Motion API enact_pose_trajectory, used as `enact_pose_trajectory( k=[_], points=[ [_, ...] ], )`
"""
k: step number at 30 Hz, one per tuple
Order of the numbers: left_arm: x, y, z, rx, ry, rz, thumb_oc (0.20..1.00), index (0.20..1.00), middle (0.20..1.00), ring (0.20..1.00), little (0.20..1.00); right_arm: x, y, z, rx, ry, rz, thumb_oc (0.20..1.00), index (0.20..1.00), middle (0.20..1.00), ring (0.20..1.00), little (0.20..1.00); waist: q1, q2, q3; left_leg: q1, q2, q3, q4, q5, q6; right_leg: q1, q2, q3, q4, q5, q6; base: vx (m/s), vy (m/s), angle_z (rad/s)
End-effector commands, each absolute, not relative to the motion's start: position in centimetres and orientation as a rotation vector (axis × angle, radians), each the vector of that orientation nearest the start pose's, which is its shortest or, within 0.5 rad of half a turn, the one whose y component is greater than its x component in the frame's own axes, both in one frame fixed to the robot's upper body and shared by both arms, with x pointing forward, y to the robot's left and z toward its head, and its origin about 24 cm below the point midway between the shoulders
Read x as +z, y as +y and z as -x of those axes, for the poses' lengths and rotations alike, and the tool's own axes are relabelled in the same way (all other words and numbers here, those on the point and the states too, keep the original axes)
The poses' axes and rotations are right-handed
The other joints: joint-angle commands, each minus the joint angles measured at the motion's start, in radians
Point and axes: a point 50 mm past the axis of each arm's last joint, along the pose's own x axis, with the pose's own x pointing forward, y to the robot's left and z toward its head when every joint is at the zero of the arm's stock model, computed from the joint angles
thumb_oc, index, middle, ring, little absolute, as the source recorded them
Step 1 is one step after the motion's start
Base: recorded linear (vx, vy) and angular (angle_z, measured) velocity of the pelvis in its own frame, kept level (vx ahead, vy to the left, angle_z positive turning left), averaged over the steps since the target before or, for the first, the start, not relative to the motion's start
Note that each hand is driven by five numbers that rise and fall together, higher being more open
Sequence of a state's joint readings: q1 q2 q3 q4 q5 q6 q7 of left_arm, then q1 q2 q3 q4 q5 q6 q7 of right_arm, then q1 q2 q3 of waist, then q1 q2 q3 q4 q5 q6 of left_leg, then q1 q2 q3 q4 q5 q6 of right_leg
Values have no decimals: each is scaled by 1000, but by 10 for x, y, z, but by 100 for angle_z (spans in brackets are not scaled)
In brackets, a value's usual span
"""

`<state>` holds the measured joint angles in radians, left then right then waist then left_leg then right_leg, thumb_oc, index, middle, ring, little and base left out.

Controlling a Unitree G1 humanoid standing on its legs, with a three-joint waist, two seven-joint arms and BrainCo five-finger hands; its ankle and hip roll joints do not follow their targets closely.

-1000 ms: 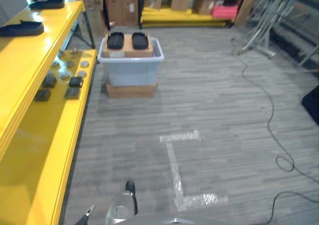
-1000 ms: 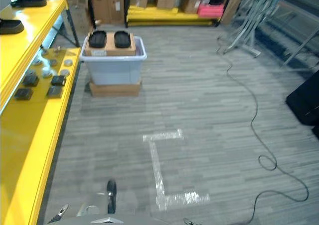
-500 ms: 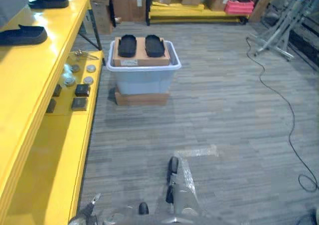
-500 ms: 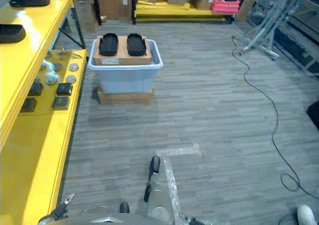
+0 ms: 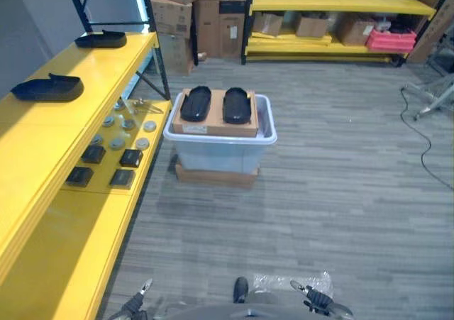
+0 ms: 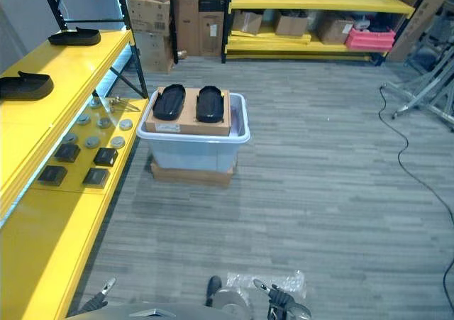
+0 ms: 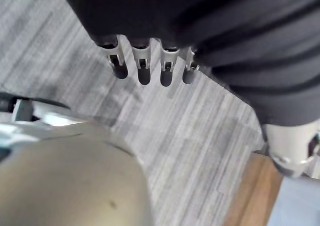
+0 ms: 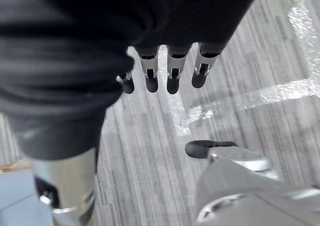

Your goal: Move parts from the plastic box to the shelf.

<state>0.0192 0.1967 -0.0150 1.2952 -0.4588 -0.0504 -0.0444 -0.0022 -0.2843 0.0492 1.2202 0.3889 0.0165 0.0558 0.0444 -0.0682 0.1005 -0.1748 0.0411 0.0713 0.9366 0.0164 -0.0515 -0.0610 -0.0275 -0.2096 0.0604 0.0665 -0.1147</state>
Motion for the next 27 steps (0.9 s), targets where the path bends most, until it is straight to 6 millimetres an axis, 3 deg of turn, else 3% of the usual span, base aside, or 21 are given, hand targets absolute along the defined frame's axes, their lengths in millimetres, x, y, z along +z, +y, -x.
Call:
enact_pose_trajectory(
  k=[1,2,3,6,8,11,12,13,14,15,16,17,19,21,23,26,27],
  points=[
    [-161,241,-85,426,1130,230,1000,1000,1000,1000,1000,-154,-280,-60,-391,1288,-27,1000,1000,1000,1000,1000,-12,2,66,-29,30,59,-339,-43,32,55,-55,-21,-12,-21,173,272,-9,-21],
    [-160,242,-86,441,1126,238,1000,1000,1000,1000,1000,-154,-280,-59,-389,1292,-21,1000,1000,1000,1000,1000,-13,0,66,-31,29,67,-382,-35,31,59,-57,-24,-13,-24,176,334,44,-24],
    [-160,245,-86,471,1123,257,1000,1000,1000,1000,1000,-155,-280,-57,-381,1307,-6,1000,1000,1000,1000,1000,-10,6,70,-26,25,84,-511,-18,26,73,-55,-28,-15,-30,186,314,68,-14],
    [-159,249,-84,503,1132,267,1000,1000,1000,1000,1000,-156,-281,-47,-373,1330,12,1000,1000,1000,1000,1000,4,31,75,-55,42,72,-717,97,-10,109,-40,-20,-20,-47,193,418,131,-3],
    [-160,250,-83,514,1132,272,1000,1000,1000,1000,1000,-156,-280,-46,-352,1328,26,1000,1000,1000,1000,1000,18,49,77,-81,55,56,-802,156,-25,132,-29,-9,-8,-70,189,393,155,-11],
    [-160,251,-78,527,1139,273,1000,1000,1000,1000,1000,-156,-280,-46,-340,1305,25,1000,1000,1000,1000,1000,36,71,79,-122,85,80,-877,198,-34,168,-29,-14,36,-124,182,489,208,-29],
    [-160,254,-74,534,1146,264,1000,1000,1000,1000,1000,-155,-278,-54,-318,1277,26,1000,1000,1000,1000,1000,51,72,71,-129,86,92,-848,177,-25,189,-45,-11,75,-172,184,706,304,-14],
    [-161,255,-69,520,1163,232,1000,1000,1000,1000,1000,-155,-274,-64,-314,1254,10,1000,1000,1000,1000,1000,70,69,59,-139,59,71,-798,142,-5,211,-61,2,106,-208,189,778,335,-16],
    [-160,255,-72,478,1169,192,1000,1000,1000,1000,1000,-155,-268,-74,-312,1229,-29,1000,1000,1000,1000,1000,84,62,46,-145,39,92,-736,97,17,248,-81,-11,134,-251,193,717,367,-66],
    [-160,252,-77,441,1167,177,1000,1000,1000,1000,1000,-156,-261,-81,-287,1201,-54,1000,1000,1000,1000,1000,89,57,34,-108,-19,93,-736,41,71,232,-125,-18,268,-218,220,514,292,-67],
    [-160,252,-77,432,1168,173,1000,1000,1000,1000,1000,-156,-260,-82,-284,1194,-56,1000,1000,1000,1000,1000,89,56,32,-102,-28,91,-736,34,78,227,-132,-17,283,-210,225,411,350,-20],
    [-160,249,-78,406,1179,160,1000,1000,1000,1000,1000,-156,-254,-85,-292,1178,-76,1000,1000,1000,1000,1000,88,57,21,-67,-77,91,-746,5,120,185,-174,-7,434,-116,256,265,263,37],
    [-161,246,-77,396,1184,147,1000,1000,1000,1000,1000,-156,-250,-91,-292,1165,-102,1000,1000,1000,1000,1000,80,72,15,-24,-100,85,-769,-26,153,84,-201,17,606,-47,258,207,236,21],
    [-161,246,-78,402,1179,147,1000,1000,1000,1000,1000,-156,-247,-92,-275,1161,-96,1000,1000,1000,1000,1000,75,79,18,-8,-103,83,-776,-34,159,40,-207,17,624,-48,249,82,52,23],
    [-159,247,-87,396,1161,144,1000,1000,1000,1000,1000,-156,-240,-99,-238,1142,-79,1000,1000,1000,1000,1000,62,93,37,40,-93,76,-786,-47,144,-70,-211,-14,492,-51,228,66,-126,18],
    [-156,254,-93,435,1140,153,1000,1000,1000,1000,1000,-156,-241,-99,-224,1139,-66,1000,1000,1000,1000,1000,44,64,57,69,-95,62,-772,-82,124,-113,-212,-6,262,42,265,56,-253,-8],
    [-155,254,-97,446,1138,173,1000,1000,1000,1000,1000,-155,-245,-101,-227,1143,-42,1000,1000,1000,1000,1000,42,66,59,68,-70,51,-769,-74,108,-89,-199,-12,207,7,267,35,-246,37]
  ],
)
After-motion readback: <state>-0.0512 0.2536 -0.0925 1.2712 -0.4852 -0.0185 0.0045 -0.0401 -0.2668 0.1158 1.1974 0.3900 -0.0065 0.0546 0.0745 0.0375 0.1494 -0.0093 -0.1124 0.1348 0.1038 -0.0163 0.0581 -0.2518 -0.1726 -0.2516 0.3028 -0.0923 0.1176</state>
